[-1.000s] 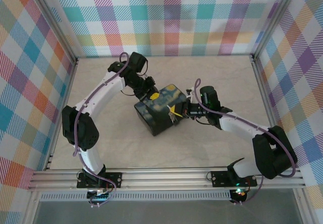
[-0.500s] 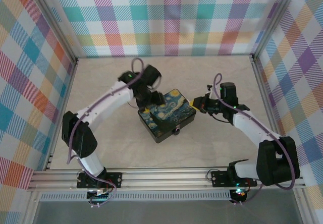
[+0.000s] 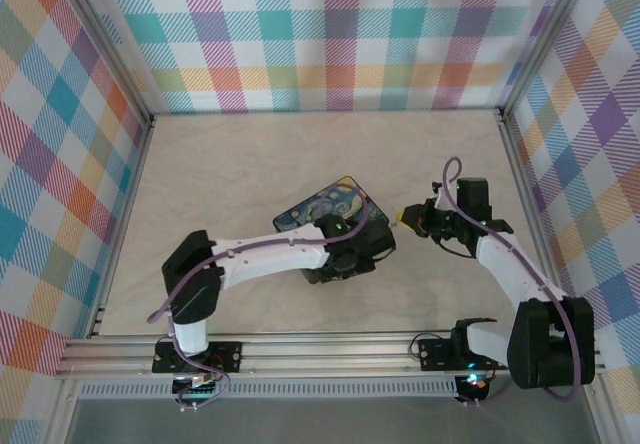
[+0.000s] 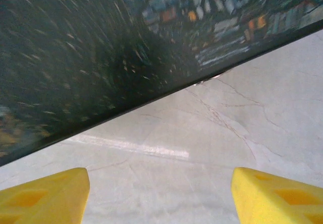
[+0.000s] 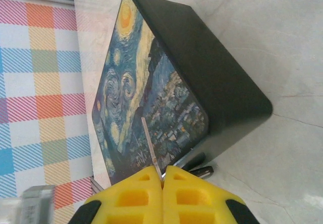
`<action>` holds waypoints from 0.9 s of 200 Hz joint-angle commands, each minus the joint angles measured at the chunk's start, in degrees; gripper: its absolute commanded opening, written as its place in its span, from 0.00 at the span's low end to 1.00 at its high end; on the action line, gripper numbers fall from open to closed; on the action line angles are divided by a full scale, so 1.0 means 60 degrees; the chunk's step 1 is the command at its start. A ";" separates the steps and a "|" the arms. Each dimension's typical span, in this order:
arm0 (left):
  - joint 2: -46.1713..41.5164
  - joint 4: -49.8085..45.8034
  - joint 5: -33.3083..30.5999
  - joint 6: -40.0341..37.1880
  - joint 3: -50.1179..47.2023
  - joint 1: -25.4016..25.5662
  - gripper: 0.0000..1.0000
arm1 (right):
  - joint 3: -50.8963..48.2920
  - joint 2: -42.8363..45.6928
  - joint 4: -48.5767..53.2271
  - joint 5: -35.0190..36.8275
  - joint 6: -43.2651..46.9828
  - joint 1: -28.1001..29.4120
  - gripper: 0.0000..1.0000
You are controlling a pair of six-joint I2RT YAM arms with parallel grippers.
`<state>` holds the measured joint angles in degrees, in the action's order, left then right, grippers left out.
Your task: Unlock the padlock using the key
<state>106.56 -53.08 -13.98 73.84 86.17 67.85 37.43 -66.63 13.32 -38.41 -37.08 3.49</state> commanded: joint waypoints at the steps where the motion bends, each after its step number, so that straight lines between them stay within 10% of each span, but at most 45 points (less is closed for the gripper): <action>1: 0.0754 0.0614 -0.1117 0.1149 -0.0103 0.0476 0.74 | -0.0405 0.0484 0.0310 0.0161 0.0306 -0.0219 0.00; 94: 0.2844 0.0298 -0.4427 0.2810 0.0964 0.0829 0.65 | -0.0267 0.0704 0.0557 -0.0041 0.0677 -0.0624 0.00; 180: 0.4098 -0.0675 -0.4904 0.3824 0.2341 0.0678 0.49 | -0.0304 0.0676 0.0618 -0.0353 0.1030 -0.0696 0.00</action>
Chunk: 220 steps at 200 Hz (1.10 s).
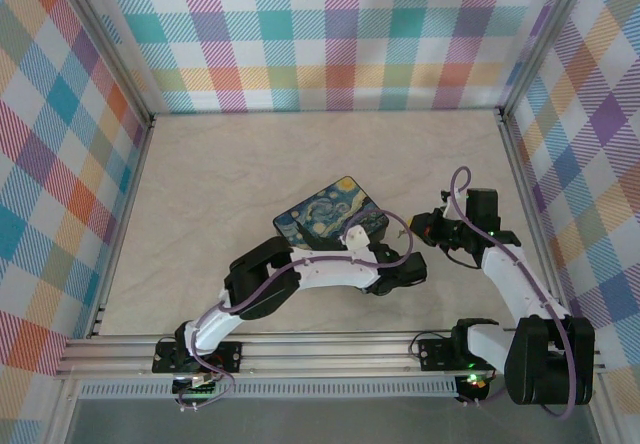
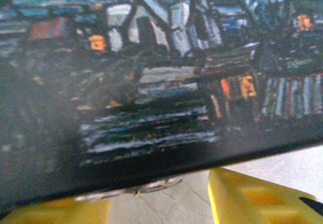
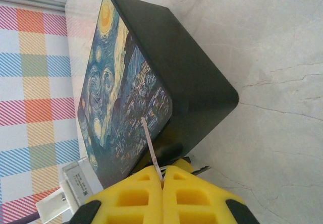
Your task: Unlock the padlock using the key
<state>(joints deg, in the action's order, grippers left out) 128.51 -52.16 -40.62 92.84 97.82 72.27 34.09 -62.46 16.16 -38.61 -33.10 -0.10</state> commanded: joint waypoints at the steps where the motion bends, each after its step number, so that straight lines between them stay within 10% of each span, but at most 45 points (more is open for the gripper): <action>1: 0.0454 -0.0850 -0.0465 0.0664 0.0420 -0.0053 0.49 | 0.0253 -0.0028 0.0139 -0.0319 0.0371 -0.0100 0.00; 80: 0.0755 -0.1215 -0.0393 0.0645 0.0577 -0.0457 0.27 | 0.0384 -0.0489 0.0236 -0.0554 0.0827 -0.0253 0.00; 142: -0.1323 -0.1303 -0.0035 -0.2260 -0.0695 -0.0699 0.12 | 0.0679 -0.0555 0.0443 -0.0638 0.0947 -0.0234 0.00; 220: -0.3768 -0.3374 0.3599 -0.6296 -0.0718 -0.2201 0.08 | 0.0793 -0.0330 0.0674 -0.0964 0.0787 -0.0145 0.00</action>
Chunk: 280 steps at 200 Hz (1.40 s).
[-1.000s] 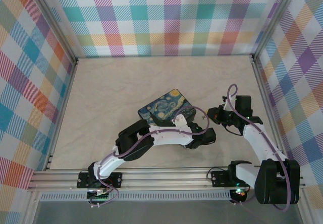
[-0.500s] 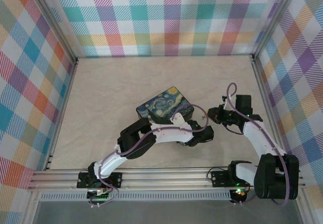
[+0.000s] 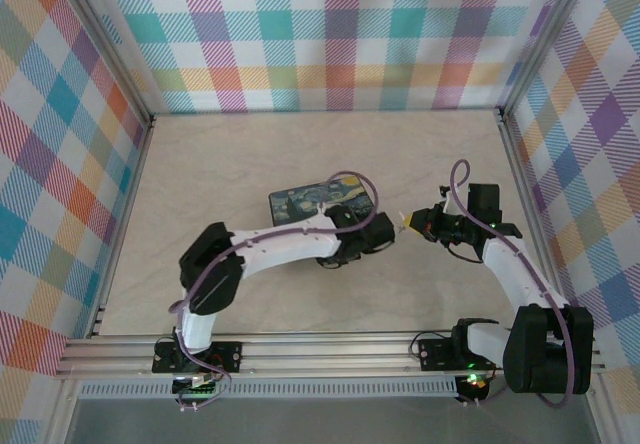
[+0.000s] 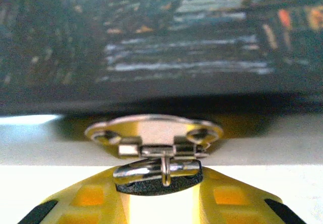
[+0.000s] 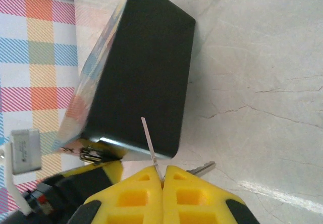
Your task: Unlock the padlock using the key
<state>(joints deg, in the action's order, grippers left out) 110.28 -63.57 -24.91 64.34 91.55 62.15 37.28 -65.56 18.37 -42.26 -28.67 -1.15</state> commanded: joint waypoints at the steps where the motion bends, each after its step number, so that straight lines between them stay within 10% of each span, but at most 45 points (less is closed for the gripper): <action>1: -0.0744 -0.1488 0.1042 -0.1578 0.0335 -0.0544 0.08 | 0.0276 0.0188 0.0314 -0.0370 0.0047 0.0023 0.00; 168: 0.0334 -0.3422 0.6446 -0.3046 0.4415 -0.3369 0.05 | 0.0321 0.0643 0.0732 -0.0756 -0.0342 0.0899 0.00; 280: 0.1112 -0.4312 0.6251 -0.3744 0.6089 -0.4534 0.25 | 0.0434 0.0454 0.0614 -0.0662 -0.0554 0.1418 0.00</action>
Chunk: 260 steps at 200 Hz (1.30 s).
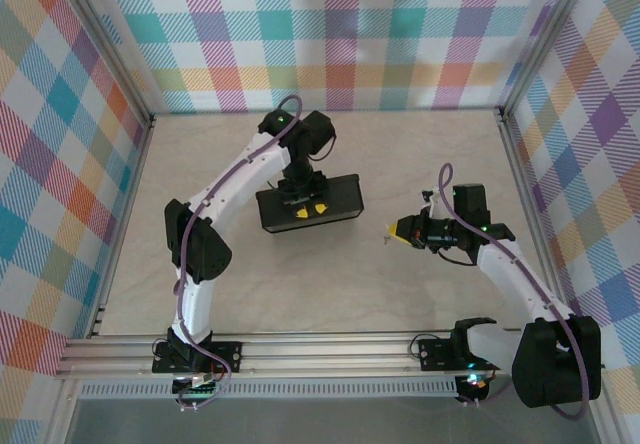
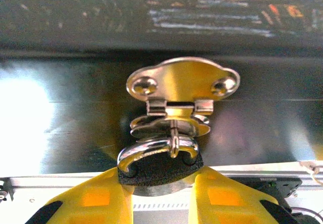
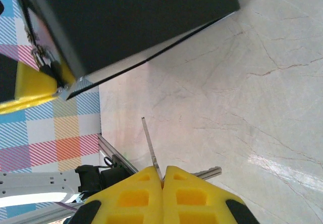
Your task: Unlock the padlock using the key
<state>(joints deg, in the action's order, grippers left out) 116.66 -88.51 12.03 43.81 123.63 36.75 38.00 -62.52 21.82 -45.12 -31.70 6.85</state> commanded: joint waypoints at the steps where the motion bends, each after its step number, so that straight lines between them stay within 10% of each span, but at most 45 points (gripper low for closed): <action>1: 0.0051 -0.0158 0.0099 -0.0327 0.0761 -0.0313 0.25 | 0.0315 -0.0053 0.0039 -0.0184 -0.0048 0.0087 0.00; 90: 0.0595 -0.0071 0.0145 -0.0668 0.1498 -0.1305 0.55 | 0.0482 -0.0388 -0.0229 0.0075 -0.0340 0.0341 0.00; 260: 0.0180 0.2297 0.0215 -0.2108 0.1879 -0.2954 0.62 | 0.1782 -0.1775 -0.0763 0.1321 -0.1080 0.2496 0.00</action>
<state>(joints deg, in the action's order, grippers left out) 121.73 -79.24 12.38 33.98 133.40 22.06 45.58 -71.61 18.68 -39.42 -36.60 19.55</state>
